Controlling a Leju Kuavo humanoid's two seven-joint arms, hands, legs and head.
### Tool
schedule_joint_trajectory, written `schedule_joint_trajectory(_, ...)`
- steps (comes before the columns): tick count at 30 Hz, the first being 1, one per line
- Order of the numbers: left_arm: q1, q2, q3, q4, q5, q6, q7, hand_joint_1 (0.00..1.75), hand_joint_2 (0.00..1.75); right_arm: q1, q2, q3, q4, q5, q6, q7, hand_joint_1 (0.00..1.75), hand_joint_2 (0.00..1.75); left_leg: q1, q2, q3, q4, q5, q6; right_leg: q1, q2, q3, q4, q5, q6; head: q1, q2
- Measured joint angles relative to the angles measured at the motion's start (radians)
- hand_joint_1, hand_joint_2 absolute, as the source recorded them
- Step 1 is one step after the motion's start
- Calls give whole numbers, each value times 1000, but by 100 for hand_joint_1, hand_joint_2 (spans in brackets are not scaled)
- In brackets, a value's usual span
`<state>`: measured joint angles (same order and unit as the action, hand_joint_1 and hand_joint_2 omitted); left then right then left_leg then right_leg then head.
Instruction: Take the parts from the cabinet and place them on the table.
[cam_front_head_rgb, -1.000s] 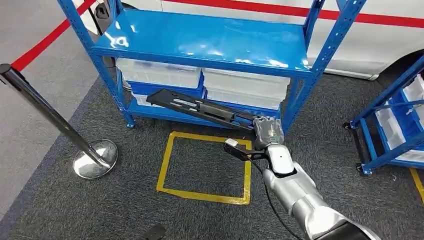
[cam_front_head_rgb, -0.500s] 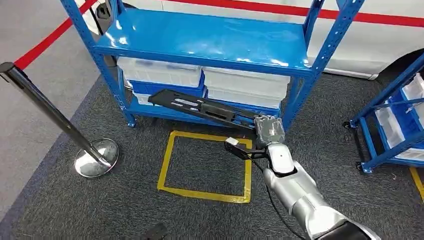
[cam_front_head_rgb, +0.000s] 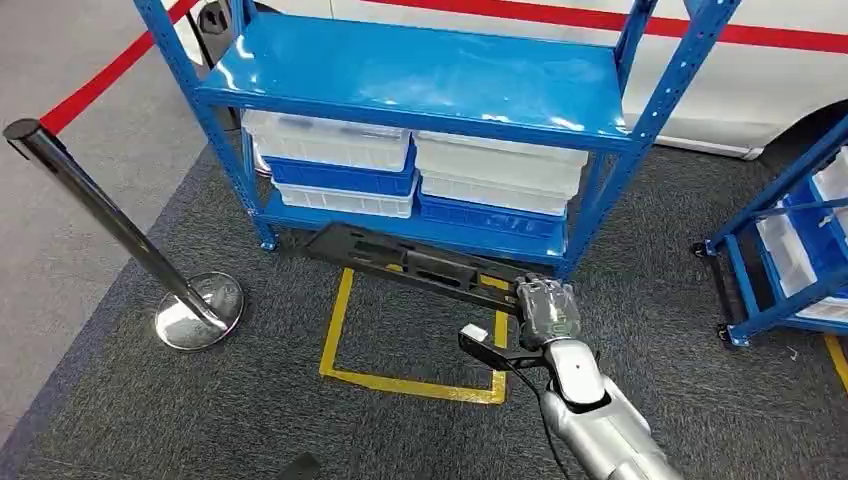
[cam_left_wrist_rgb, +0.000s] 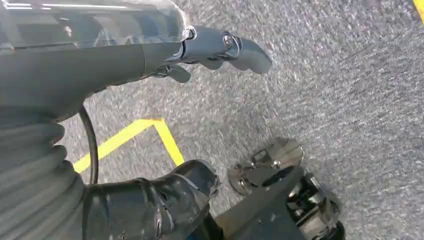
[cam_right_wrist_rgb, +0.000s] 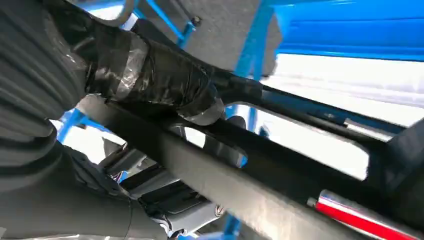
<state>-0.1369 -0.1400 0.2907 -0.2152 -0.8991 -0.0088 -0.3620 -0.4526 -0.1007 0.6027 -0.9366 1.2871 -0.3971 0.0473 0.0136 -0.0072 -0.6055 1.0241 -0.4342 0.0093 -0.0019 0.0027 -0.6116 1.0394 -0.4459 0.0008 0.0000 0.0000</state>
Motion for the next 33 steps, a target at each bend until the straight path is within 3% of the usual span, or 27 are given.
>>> schedule_joint_trajectory(1, 2, 0, 2, 0, 2, 2, 0, 0, 175, 20, -9, 0, -29, 4, 8, 8, 175, 175, 0, 2, 3, -4, 1, -6, 1, 3, 0, 0, 0, -3, 1, 0)
schedule_joint_trajectory(2, 3, 0, 2, 0, 2, 2, 0, 0, 175, 34, -17, 0, -62, 4, 14, 11, 175, 175, -3, 1, 4, -4, 0, -13, -9, 3, 2, -9, 6, -11, 0, 0)
schedule_joint_trajectory(3, 5, 0, 3, 0, 2, 2, -1, 0, 175, 42, -22, -1, -81, -3, 14, 13, 175, 175, 2, 2, -2, 7, -11, -17, -12, -1, 6, -13, 9, -16, 1, 0)
schedule_joint_trajectory(4, 5, 0, 4, 0, 2, 2, 0, 0, 175, 45, -26, -2, -92, -10, 13, 14, 175, 175, 0, 3, -17, 43, -42, -21, -12, 0, 6, -14, 10, -22, -2, 0)
schedule_joint_trajectory(7, 8, 0, 5, 0, -2, 2, 0, 0, 175, 58, -31, -10, -107, -21, 8, 11, 175, 175, 2, 3, -116, 262, -146, -27, -8, -3, 2, -13, 11, -25, -2, 0)
schedule_joint_trajectory(8, 11, 0, 5, 0, -4, 0, 0, 0, 175, 64, -32, -12, -107, -21, 1, 9, 175, 175, 2, 3, -131, 297, -146, -27, -7, -4, 2, -12, 11, -25, -2, 0)
schedule_joint_trajectory(9, 13, 0, 5, 0, -6, 0, -1, 0, 175, 67, -33, -15, -107, -18, -7, 6, 175, 175, 2, 3, -118, 276, -121, -26, -7, -3, 2, -10, 11, -25, -2, 0)
schedule_joint_trajectory(10, 12, 0, 5, 0, -6, 0, -1, 0, 175, 68, -33, -16, -107, -11, -11, 6, 175, 175, 2, 3, -86, 215, -83, -23, -7, -2, 2, -8, 11, -24, -2, 0)
schedule_joint_trajectory(12, 8, 1, 5, 0, -9, 0, -2, 0, 175, 68, -34, -20, -108, 9, -16, 7, 175, 175, 2, 3, 8, 37, -7, -13, -7, 0, 2, -5, 10, -23, -2, 0)
schedule_joint_trajectory(13, 5, 1, 5, 0, -10, 0, -2, 0, 175, 68, -34, -21, -110, 17, -18, 10, 175, 175, 0, 3, 22, 11, -30, -9, -6, 0, 0, -6, 11, -19, -2, 0)
schedule_joint_trajectory(16, 7, 2, 6, 0, -11, 0, -3, 0, 175, 70, -37, -22, -112, 31, -23, 17, 175, 175, -7, 1, 20, 1, -17, -2, -3, 1, -4, -6, 16, -2, -1, 0)
schedule_joint_trajectory(17, 8, 1, 6, 0, -11, 0, -3, 0, 175, 70, -37, -22, -112, 31, -23, 18, 175, 175, -2, 1, 21, -8, -11, 7, 0, 1, -3, -7, 18, 5, -1, 0)
schedule_joint_trajectory(18, 8, 2, 6, 0, -11, 0, -3, 0, 175, 71, -39, -23, -113, 32, -23, 18, 175, 175, 2, 4, 25, -16, -4, 15, -6, 2, -6, 1, 7, 9, -1, 0)
schedule_joint_trajectory(19, 7, 1, 6, 0, -11, 0, -3, 0, 175, 70, -42, -24, -114, 32, -23, 18, 175, 175, 2, 4, 24, -19, -1, 22, -6, 0, -20, 33, -21, 13, 0, 0)
schedule_joint_trajectory(21, 5, 1, 6, 0, -11, 0, -3, 0, 175, 72, -45, -24, -114, 32, -23, 18, 175, 175, 1, 4, 20, -19, 1, 25, -8, 0, -86, 184, -106, 20, 0, 0)
schedule_joint_trajectory(22, 6, 1, 6, 0, -11, -1, -3, 0, 175, 75, -45, -24, -114, 32, -23, 18, 175, 175, 0, 4, 18, -18, 1, 25, -10, 0, -120, 258, -134, 23, -1, 0)
schedule_joint_trajectory(23, 8, 1, 6, 0, -11, -1, -3, 0, 175, 77, -45, -24, -114, 32, -23, 18, 175, 175, 0, 5, 17, -17, 1, 25, -11, 0, -137, 297, -138, 25, -1, 0)
schedule_joint_trajectory(24, 8, 1, 6, 0, -11, -1, -3, 0, 175, 80, -45, -24, -114, 32, -23, 18, 175, 175, 0, 4, 17, -16, 1, 25, -13, -1, -131, 286, -119, 25, -1, 0)
schedule_joint_trajectory(25, 8, 1, 6, 0, -11, -1, -3, 0, 175, 80, -46, -24, -114, 32, -23, 18, 175, 175, 0, 3, 17, -13, 0, 24, -14, -1, -101, 231, -81, 24, -1, 0)
schedule_joint_trajectory(27, 7, 0, 6, 0, -11, -1, -3, 0, 175, 77, -50, -24, -115, 38, -23, 19, 175, 175, 0, 1, 17, -7, -4, 19, -14, -3, -11, 53, 5, 16, -1, 0)
schedule_joint_trajectory(28, 8, 0, 6, 0, -11, -1, -2, 0, 175, 74, -51, -24, -115, 43, -23, 21, 175, 175, -2, 1, 13, -5, -5, 15, -11, -3, 9, 14, -6, 9, 0, 0)
schedule_joint_trajectory(29, 7, 1, 6, 0, -12, -1, -1, 0, 175, 74, -52, -24, -117, 48, -23, 22, 175, 175, -7, 1, 8, 2, -6, 10, -6, -2, 9, -4, -6, 8, -2, 0)
schedule_joint_trajectory(32, 7, 1, 6, 0, -13, -2, 0, 0, 175, 73, -53, -24, -121, 54, -20, 25, 175, 175, -5, 2, 8, -6, -1, -6, -3, -1, 4, 1, -4, 1, -1, 0)
schedule_joint_trajectory(33, 6, 1, 6, 0, -13, -2, 0, 0, 175, 72, -53, -26, -123, 56, -20, 25, 175, 175, -5, 1, 3, -1, -8, -11, -15, -3, 9, -10, 2, -10, -1, 0)
